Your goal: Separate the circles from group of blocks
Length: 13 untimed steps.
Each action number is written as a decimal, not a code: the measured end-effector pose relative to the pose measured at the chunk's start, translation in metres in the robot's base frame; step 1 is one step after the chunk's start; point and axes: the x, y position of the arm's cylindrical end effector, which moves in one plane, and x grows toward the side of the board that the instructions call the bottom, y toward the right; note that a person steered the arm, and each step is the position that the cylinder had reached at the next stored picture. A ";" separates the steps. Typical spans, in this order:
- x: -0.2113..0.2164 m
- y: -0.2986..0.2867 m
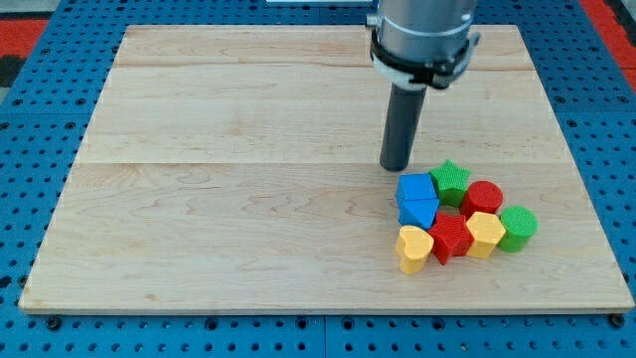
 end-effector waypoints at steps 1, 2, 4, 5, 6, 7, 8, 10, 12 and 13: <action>-0.046 0.002; -0.047 0.033; -0.013 0.186; 0.075 0.221; 0.132 0.189; 0.134 0.147; 0.112 0.102; 0.073 0.112; 0.019 0.077; -0.021 0.069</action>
